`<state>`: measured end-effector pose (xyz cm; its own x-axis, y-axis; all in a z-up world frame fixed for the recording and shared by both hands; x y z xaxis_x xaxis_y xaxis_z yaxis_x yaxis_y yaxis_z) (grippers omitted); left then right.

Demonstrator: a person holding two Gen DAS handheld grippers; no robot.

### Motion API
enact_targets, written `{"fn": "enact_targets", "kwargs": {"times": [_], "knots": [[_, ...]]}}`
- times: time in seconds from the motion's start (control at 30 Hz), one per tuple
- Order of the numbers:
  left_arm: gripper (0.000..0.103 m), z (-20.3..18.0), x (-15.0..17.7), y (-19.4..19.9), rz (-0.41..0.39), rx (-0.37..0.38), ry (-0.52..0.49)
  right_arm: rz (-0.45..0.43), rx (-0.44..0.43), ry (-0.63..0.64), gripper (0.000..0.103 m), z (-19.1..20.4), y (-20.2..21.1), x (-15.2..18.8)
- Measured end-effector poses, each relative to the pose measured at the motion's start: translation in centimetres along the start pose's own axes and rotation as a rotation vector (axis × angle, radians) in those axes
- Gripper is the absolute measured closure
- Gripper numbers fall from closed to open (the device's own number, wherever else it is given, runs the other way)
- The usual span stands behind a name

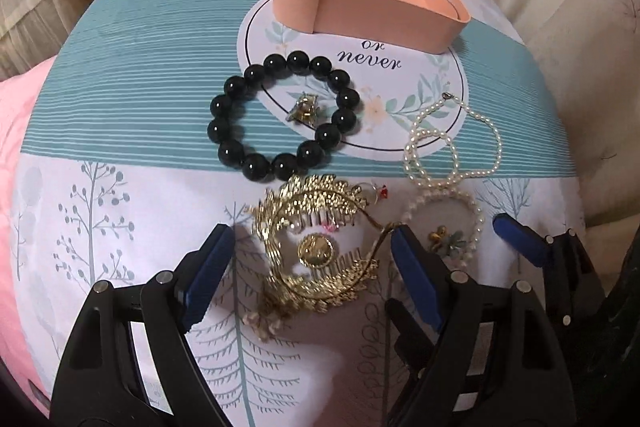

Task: Organize jewelry
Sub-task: 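Lower the left tool onto the gold leaf brooch and close it, then carry the gold brooch with the left tool into the pink tray and release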

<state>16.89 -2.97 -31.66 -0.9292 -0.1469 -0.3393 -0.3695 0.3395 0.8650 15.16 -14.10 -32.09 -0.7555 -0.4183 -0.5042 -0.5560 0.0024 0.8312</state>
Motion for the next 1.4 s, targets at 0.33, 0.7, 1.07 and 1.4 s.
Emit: {"fn": "enact_targets", "kwargs": {"times": [0.33, 0.7, 1.07, 1.4], "knots": [[0.071, 0.4, -0.8, 0.6, -0.052, -0.028, -0.061, -0.015, 0.002, -0.008, 0.004, 0.0, -0.4, -0.8], [0.088, 0.8, -1.1, 2.7, -0.138, 0.074, -0.02, -0.034, -0.02, 0.029, 0.057, 1.3, 0.0, -1.9], [0.094, 0.8, -0.7, 5.2, -0.204, 0.118, -0.011, 0.093, -0.104, -0.096, 0.084, 0.6, 0.1, -2.8], [0.094, 2.1, -0.8, 6.8, -0.256, 0.095, 0.02, 0.056, -0.131, -0.056, 0.096, 0.9, 1.9, -4.1]]}}
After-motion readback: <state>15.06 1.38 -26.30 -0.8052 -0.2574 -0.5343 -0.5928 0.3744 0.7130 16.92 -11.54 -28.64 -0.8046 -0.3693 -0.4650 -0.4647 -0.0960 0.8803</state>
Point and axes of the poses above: each gripper's, at about its wrist camera, not at the fingertips, and y roughly against the way its jaws point, z to its left, x to its underside, the point moved 10 cm from there along -y, roughly the way its jaws point, and after that the axes turned 13 degrees about x, right-handed, at the moved point
